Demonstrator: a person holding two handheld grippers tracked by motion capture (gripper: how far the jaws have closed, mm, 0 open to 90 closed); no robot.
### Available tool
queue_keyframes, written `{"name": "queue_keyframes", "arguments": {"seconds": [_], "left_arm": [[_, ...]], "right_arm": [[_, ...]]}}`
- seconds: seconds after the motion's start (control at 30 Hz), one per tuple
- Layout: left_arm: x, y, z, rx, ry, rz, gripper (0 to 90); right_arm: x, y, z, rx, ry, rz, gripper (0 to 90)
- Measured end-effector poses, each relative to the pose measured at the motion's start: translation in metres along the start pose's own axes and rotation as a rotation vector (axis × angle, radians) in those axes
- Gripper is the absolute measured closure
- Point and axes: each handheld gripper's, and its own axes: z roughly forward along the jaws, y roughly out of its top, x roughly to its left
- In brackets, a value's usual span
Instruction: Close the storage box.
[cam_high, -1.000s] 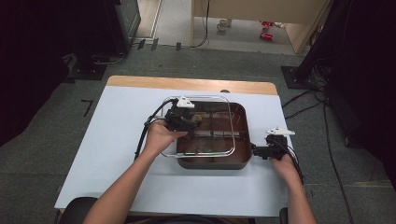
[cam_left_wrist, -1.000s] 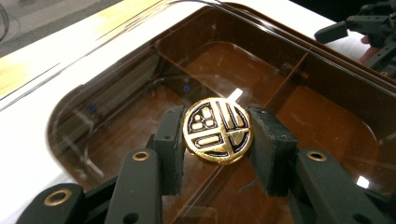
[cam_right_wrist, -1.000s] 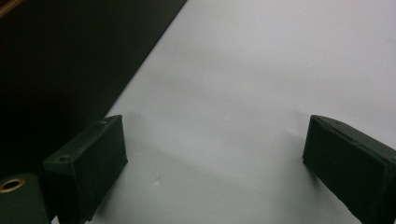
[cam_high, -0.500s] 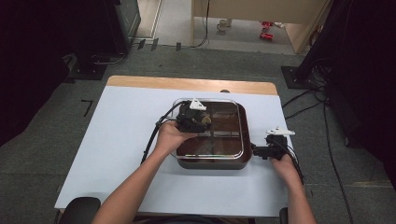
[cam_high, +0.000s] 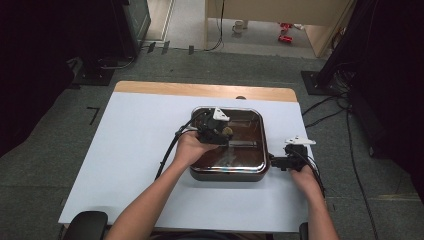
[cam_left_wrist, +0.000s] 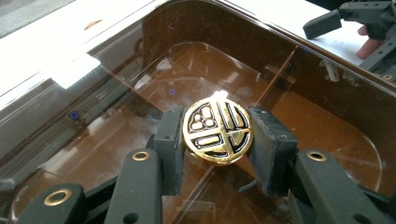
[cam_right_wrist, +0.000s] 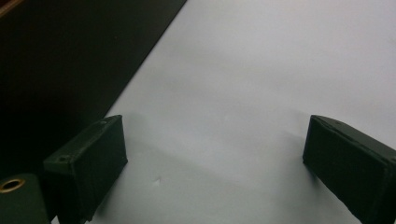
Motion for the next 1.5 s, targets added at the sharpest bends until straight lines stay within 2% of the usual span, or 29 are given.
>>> {"name": "queue_keyframes", "arguments": {"seconds": [0.1, 0.37, 0.4, 0.5, 0.73, 0.9, 1.0, 1.1, 1.2, 1.37, 1.5], "left_arm": [[-0.005, 0.001, 0.003, 0.014, 0.006, 0.019, 59.5], [-0.006, 0.000, 0.005, 0.033, 0.010, -0.004, 59.5], [-0.006, -0.001, 0.006, 0.024, 0.002, -0.012, 59.4], [-0.005, -0.003, 0.006, 0.011, 0.000, 0.000, 59.3], [-0.004, -0.003, 0.006, 0.007, -0.007, 0.000, 58.4], [0.000, -0.002, 0.000, -0.032, -0.034, -0.033, 53.9], [0.002, -0.002, -0.004, -0.031, -0.039, -0.030, 49.9], [0.002, -0.003, -0.007, -0.012, -0.038, -0.003, 47.1], [0.003, -0.005, -0.010, -0.009, -0.041, 0.003, 45.9], [0.009, -0.009, -0.018, -0.042, -0.068, -0.030, 43.2], [0.012, -0.013, -0.026, -0.055, -0.059, -0.031, 39.0]], "right_arm": [[0.000, 0.000, 0.000, 0.000, 0.000, -0.001, 5.5], [0.000, 0.000, 0.000, 0.000, 0.000, -0.002, 5.5], [0.000, 0.000, 0.000, 0.000, 0.000, -0.001, 5.5], [0.000, 0.000, 0.000, 0.000, 0.000, -0.001, 5.5], [0.000, 0.000, 0.000, 0.000, -0.001, 0.000, 5.5], [0.000, 0.000, 0.000, -0.001, -0.001, -0.001, 5.5], [0.000, 0.000, 0.000, 0.000, -0.001, -0.001, 5.5], [0.000, 0.000, 0.000, -0.001, -0.001, -0.002, 5.6], [0.000, 0.000, 0.000, -0.001, -0.001, -0.001, 5.6], [0.000, 0.000, 0.000, 0.000, -0.002, -0.001, 5.6], [0.000, 0.000, 0.000, -0.001, -0.002, -0.002, 5.6]]}}
